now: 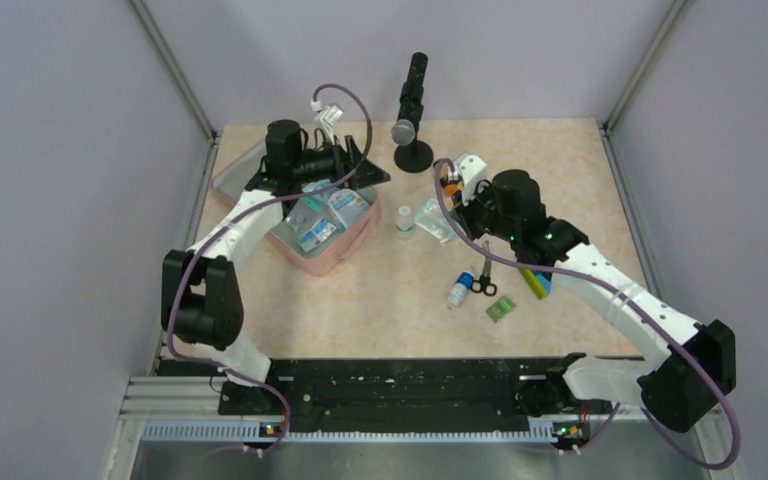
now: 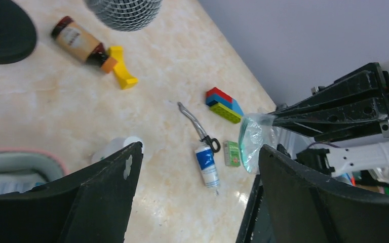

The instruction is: Organize the medicine kit

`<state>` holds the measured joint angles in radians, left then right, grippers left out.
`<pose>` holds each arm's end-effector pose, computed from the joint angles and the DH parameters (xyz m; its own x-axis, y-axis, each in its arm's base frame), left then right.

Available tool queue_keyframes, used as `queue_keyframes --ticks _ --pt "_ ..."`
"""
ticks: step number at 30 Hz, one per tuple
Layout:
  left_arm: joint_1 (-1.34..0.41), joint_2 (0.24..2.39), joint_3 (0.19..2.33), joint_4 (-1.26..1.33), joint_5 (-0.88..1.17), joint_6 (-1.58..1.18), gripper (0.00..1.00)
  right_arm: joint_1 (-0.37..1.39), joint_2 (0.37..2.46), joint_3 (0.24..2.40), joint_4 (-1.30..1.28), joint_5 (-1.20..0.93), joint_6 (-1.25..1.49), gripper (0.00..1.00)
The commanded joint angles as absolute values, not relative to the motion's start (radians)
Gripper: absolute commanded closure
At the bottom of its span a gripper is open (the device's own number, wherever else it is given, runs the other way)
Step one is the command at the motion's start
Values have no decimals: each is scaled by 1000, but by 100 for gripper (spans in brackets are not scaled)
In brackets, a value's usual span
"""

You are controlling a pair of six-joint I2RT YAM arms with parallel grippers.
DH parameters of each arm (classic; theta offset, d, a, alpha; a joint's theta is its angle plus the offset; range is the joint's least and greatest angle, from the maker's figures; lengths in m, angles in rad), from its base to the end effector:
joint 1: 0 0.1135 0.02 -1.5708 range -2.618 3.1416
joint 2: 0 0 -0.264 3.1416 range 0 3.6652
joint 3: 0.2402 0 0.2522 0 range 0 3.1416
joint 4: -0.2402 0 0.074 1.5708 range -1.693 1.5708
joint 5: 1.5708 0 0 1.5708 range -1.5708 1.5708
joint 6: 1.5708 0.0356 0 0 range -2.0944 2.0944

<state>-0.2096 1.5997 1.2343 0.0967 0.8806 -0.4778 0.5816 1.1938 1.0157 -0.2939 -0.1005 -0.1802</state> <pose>0.3572 -0.1041 0.3202 -0.6259 -0.1662 -0.7620 0.6440 0.4410 -0.6251 0.2253 0.1524 0.3249 -0.2624 -0.3859 -0.8844 -0.6793 0.7249 -0.1147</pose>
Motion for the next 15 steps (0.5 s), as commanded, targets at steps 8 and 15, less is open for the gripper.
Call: queue_keyframes --ticks 8,15 --pt "-259 1720 1389 82 1122 -449 12 580 1316 1122 -60 -165 -232 100" --pt "-268 1715 1366 -23 1038 -359 15 603 1402 1179 22 -192 -210 100"
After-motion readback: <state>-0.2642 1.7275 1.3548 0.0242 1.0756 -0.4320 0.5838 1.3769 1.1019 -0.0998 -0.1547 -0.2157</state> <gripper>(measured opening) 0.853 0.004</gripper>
